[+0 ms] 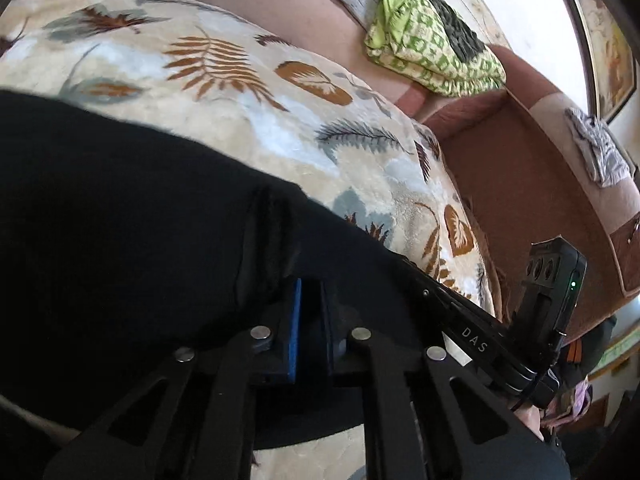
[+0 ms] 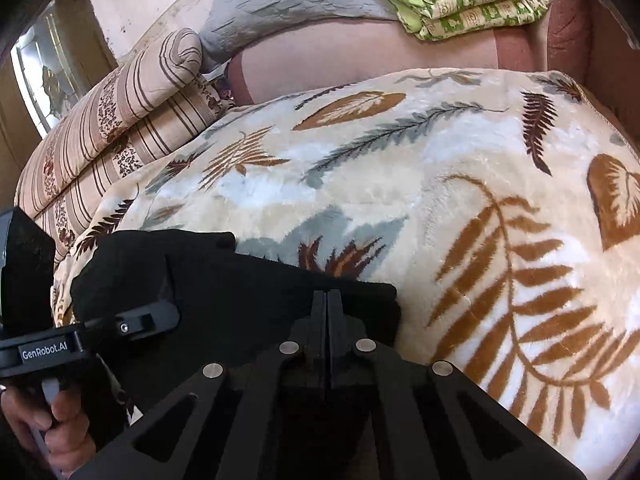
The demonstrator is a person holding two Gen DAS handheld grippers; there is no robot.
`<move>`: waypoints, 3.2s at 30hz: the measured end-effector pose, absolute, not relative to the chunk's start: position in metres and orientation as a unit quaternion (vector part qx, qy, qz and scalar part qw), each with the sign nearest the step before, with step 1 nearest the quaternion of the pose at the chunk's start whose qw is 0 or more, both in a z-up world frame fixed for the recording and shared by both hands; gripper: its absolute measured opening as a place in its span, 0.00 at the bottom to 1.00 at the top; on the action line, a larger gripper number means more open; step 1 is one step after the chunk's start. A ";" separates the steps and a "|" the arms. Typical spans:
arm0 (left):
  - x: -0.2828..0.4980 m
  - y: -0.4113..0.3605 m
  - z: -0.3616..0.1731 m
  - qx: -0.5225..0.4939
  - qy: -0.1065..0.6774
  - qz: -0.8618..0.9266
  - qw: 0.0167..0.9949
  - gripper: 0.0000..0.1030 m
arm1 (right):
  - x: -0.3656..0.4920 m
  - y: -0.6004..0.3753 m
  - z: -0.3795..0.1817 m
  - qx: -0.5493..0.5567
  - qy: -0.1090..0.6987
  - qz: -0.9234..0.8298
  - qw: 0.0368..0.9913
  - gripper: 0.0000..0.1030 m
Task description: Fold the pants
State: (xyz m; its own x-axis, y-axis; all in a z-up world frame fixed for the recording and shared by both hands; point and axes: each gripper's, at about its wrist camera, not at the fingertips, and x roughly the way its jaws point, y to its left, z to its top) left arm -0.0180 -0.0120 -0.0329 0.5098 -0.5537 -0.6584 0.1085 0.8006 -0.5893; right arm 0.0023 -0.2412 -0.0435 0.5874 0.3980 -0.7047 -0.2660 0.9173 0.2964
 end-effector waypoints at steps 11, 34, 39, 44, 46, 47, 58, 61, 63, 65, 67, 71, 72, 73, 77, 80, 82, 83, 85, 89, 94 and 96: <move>-0.057 -0.012 -0.016 -0.234 0.408 -0.199 0.860 0.21 | -0.040 -0.245 -0.028 0.072 0.432 0.204 0.876 0.06; -0.062 -0.040 -0.020 -0.157 0.399 -0.198 0.881 0.48 | -0.045 -0.237 -0.035 0.069 0.410 0.189 0.890 0.08; -0.062 -0.039 -0.020 -0.164 0.400 -0.201 0.879 0.49 | -0.048 -0.232 -0.034 0.046 0.399 0.181 0.898 0.08; -0.062 -0.039 -0.021 -0.166 0.400 -0.202 0.879 0.49 | -0.048 -0.233 -0.035 0.053 0.402 0.179 0.896 0.08; -0.062 -0.039 -0.021 -0.166 0.400 -0.202 0.878 0.50 | -0.048 -0.234 -0.035 0.054 0.403 0.180 0.896 0.08; -0.062 -0.039 -0.021 -0.166 0.400 -0.203 0.878 0.50 | -0.048 -0.234 -0.035 0.053 0.402 0.180 0.896 0.08; -0.062 -0.043 -0.020 -0.166 0.396 -0.228 0.874 0.71 | -0.050 -0.230 -0.034 0.038 0.393 0.177 0.901 0.09; -0.063 -0.043 -0.019 -0.175 0.391 -0.238 0.872 0.79 | -0.050 -0.227 -0.033 0.025 0.393 0.173 0.902 0.10; -0.063 -0.041 -0.019 -0.196 0.385 -0.251 0.866 0.84 | -0.049 -0.227 -0.033 0.030 0.398 0.172 0.900 0.10; -0.062 -0.036 -0.017 -0.215 0.385 -0.253 0.861 0.84 | -0.047 -0.229 -0.033 0.038 0.403 0.172 0.898 0.10; -0.061 -0.027 -0.006 -0.231 0.396 -0.256 0.851 0.84 | -0.046 -0.232 -0.033 0.056 0.407 0.175 0.895 0.13; -0.078 0.021 0.039 -0.277 0.353 -0.257 0.856 0.84 | -0.046 -0.232 -0.031 0.065 0.410 0.187 0.890 0.25; -0.084 0.038 0.046 -0.290 0.342 -0.254 0.857 0.86 | -0.047 -0.230 -0.030 0.064 0.410 0.192 0.889 0.31; -0.089 0.057 0.051 -0.308 0.330 -0.246 0.858 0.88 | -0.048 -0.228 -0.030 0.061 0.410 0.193 0.889 0.33; -0.113 0.166 0.031 -0.433 0.299 -0.140 0.839 0.93 | -0.049 -0.220 -0.030 0.036 0.408 0.192 0.892 0.39; -0.116 0.222 -0.018 -0.531 0.316 -0.069 0.783 0.93 | -0.050 -0.218 -0.030 0.034 0.407 0.191 0.893 0.41; -0.112 0.238 -0.043 -0.574 0.326 -0.063 0.749 0.93 | -0.049 -0.218 -0.030 0.034 0.407 0.191 0.893 0.42; -0.107 0.243 -0.055 -0.592 0.337 -0.062 0.729 0.93 | -0.050 -0.218 -0.030 0.034 0.407 0.191 0.893 0.42; -0.096 0.243 -0.065 -0.600 0.345 -0.083 0.718 0.93 | -0.049 -0.217 -0.030 0.035 0.407 0.190 0.893 0.43; -0.079 0.248 -0.074 -0.592 0.343 -0.086 0.725 0.93 | -0.048 -0.215 -0.030 0.034 0.407 0.189 0.893 0.46; -0.071 0.256 -0.071 -0.602 0.328 -0.069 0.725 0.94 | -0.048 -0.215 -0.030 0.033 0.406 0.189 0.894 0.47; -0.071 0.257 -0.071 -0.604 0.324 -0.068 0.725 0.93 | -0.047 -0.215 -0.030 0.032 0.406 0.189 0.893 0.47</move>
State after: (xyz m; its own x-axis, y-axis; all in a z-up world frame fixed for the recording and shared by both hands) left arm -0.0708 0.2567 -0.0705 0.7808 -0.4897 -0.3880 -0.2927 0.2620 -0.9196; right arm -0.0471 -0.2152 -0.0299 0.5985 0.3644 -0.7134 -0.3120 0.9263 0.2114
